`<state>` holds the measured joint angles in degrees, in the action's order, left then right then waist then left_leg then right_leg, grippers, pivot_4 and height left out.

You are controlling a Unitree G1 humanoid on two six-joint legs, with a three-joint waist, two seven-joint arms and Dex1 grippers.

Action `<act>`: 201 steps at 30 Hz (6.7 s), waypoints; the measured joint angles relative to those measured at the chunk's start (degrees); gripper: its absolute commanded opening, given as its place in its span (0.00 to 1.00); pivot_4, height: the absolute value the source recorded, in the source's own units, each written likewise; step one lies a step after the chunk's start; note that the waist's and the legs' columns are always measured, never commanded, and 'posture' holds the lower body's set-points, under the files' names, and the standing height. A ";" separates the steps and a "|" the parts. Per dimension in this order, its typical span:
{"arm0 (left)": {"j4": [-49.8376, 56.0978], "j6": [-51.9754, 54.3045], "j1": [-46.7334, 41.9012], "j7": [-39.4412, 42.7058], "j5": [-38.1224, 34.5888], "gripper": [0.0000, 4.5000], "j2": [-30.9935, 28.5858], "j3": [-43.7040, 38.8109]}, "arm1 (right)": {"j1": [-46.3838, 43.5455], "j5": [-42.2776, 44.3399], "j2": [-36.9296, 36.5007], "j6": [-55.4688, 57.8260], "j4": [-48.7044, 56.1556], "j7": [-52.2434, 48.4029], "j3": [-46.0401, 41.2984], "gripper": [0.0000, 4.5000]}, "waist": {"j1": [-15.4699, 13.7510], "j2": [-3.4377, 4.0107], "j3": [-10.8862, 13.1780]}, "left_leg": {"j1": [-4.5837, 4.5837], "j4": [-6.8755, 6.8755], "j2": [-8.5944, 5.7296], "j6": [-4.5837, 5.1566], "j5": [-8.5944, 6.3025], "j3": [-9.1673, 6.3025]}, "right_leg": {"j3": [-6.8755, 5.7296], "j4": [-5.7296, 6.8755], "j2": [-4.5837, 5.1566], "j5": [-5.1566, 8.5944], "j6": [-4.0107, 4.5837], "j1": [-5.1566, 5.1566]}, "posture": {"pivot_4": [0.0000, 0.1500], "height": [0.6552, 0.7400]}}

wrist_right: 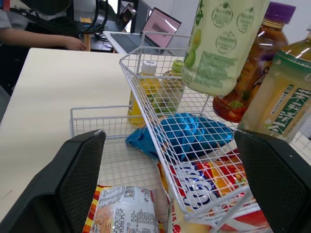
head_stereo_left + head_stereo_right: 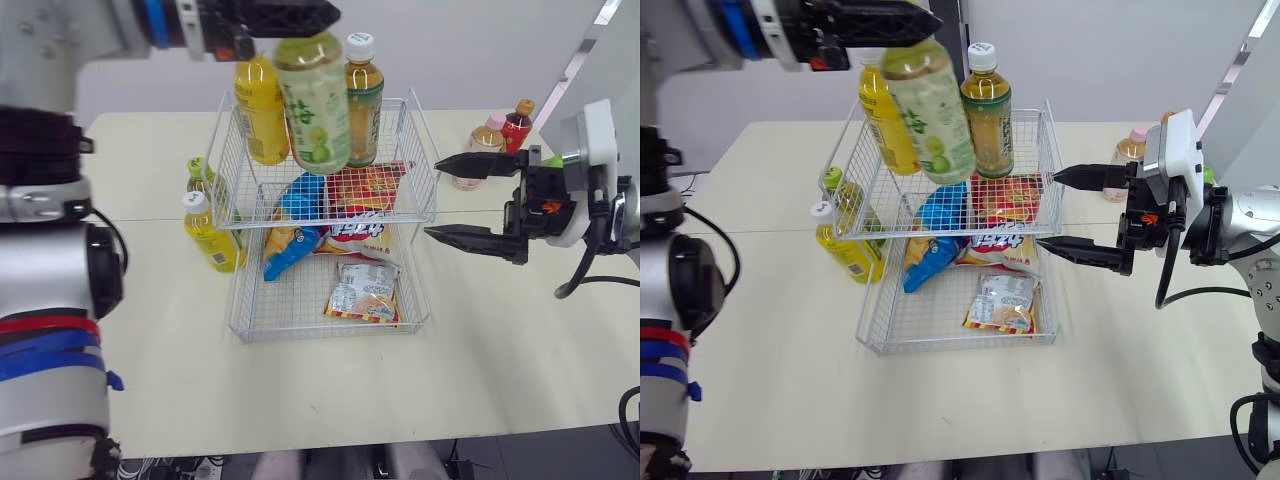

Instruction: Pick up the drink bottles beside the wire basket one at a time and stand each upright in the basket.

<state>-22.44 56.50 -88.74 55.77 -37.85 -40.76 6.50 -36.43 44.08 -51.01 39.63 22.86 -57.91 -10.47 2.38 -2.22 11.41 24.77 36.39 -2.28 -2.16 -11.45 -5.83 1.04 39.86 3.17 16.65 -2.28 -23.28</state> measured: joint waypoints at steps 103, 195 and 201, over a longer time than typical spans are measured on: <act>39.35 -11.04 66.38 -30.38 7.50 0.99 4.07 -30.87 | 3.91 7.73 2.78 5.08 15.72 11.11 7.22 1.00 | -0.87 0.00 -0.08 | -0.12 0.28 0.07 0.01 -0.01 -0.22 | -0.03 0.04 0.01 -0.17 0.04 0.18 | 1.00 1.00; 3.03 -4.46 8.61 3.38 8.49 1.00 1.22 -4.77 | 1.36 11.50 0.15 4.21 10.77 19.46 -1.12 1.00 | -0.31 0.00 0.03 | 0.06 0.37 0.01 0.01 -0.01 -0.20 | -0.03 0.08 -0.03 -0.09 -0.05 0.07 | 1.00 1.00; 5.76 -4.81 9.30 3.68 8.45 1.00 -5.16 -10.07 | 1.52 10.89 0.55 4.42 10.84 20.01 -0.40 1.00 | -0.23 0.01 0.03 | 0.06 0.36 0.01 0.01 -0.01 -0.22 | -0.04 0.08 -0.03 -0.08 -0.05 0.07 | 1.00 1.00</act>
<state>-16.68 51.69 -79.45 59.45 -29.40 -45.91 -3.57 -34.91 54.97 -50.46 44.05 33.70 -37.91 -10.87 2.16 -2.22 11.44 24.82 36.75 -2.27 -2.15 -11.45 -6.05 1.00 39.94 3.14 16.56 -2.33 -23.21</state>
